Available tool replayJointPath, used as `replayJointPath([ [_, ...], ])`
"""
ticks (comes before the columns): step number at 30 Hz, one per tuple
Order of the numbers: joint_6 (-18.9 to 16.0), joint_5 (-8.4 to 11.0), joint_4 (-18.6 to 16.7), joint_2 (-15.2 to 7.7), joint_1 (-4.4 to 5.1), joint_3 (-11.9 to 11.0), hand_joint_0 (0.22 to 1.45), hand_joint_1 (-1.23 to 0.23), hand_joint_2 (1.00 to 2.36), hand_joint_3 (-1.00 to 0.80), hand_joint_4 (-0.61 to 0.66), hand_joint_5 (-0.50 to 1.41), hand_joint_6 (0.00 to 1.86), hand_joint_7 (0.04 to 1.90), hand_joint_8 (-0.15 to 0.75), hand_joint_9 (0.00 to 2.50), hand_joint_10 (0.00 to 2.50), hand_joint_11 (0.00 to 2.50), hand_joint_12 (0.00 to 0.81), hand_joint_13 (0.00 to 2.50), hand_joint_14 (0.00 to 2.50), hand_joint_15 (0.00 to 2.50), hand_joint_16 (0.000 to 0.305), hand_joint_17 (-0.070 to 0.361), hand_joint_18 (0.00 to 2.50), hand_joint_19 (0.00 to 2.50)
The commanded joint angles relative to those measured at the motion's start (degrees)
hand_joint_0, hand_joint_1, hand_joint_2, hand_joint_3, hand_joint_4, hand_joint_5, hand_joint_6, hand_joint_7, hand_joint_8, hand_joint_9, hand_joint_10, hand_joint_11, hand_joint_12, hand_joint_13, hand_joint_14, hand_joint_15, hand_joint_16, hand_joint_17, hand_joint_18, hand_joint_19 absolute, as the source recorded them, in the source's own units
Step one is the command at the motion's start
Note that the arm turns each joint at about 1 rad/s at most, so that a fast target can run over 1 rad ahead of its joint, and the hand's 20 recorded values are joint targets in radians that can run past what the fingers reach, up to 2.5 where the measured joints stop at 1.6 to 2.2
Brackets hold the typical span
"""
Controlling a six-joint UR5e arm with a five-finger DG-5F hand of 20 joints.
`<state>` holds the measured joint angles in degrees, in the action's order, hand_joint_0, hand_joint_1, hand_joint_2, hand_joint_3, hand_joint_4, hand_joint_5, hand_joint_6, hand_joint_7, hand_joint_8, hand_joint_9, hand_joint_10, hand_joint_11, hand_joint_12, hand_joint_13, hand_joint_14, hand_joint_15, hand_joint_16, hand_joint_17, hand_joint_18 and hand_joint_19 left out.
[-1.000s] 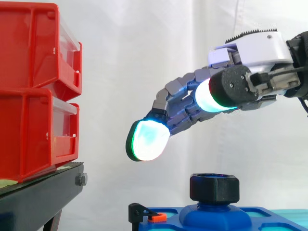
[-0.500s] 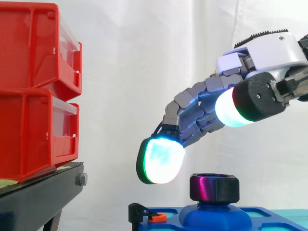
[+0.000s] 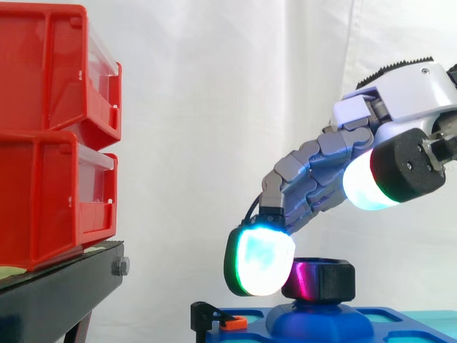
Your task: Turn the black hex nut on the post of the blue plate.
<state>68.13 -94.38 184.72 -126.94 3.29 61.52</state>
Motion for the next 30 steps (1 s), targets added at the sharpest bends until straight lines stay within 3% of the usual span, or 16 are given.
replayJointPath([
  [1,0.16,-0.28,0.47,0.02,-0.57,0.0,0.48,-0.38,1.0,-0.5,0.16,-0.2,0.5,0.74,0.257,0.34,0.0,0.0,0.378,0.31,0.0,0.04,0.056,0.126,0.24,0.16],
  [8,1.74,-2.65,0.29,-0.06,-2.06,0.09,0.48,-0.38,1.0,-0.5,0.16,-0.2,0.5,0.75,0.258,0.34,0.0,0.0,0.378,0.31,0.0,0.04,0.056,0.126,0.24,0.16],
  [20,2.62,-4.32,0.29,-0.06,-3.82,0.09,0.48,-0.38,1.0,-0.5,0.15,-0.2,0.5,0.74,0.257,0.34,0.0,0.0,0.376,0.31,0.0,0.04,0.056,0.126,0.24,0.16],
  [30,3.5,-7.22,0.2,0.02,-5.84,0.09,0.48,-0.38,1.0,-0.5,0.15,-0.2,0.5,0.74,0.257,0.34,0.0,0.0,0.375,0.31,0.0,0.05,0.056,0.125,0.24,0.16],
])
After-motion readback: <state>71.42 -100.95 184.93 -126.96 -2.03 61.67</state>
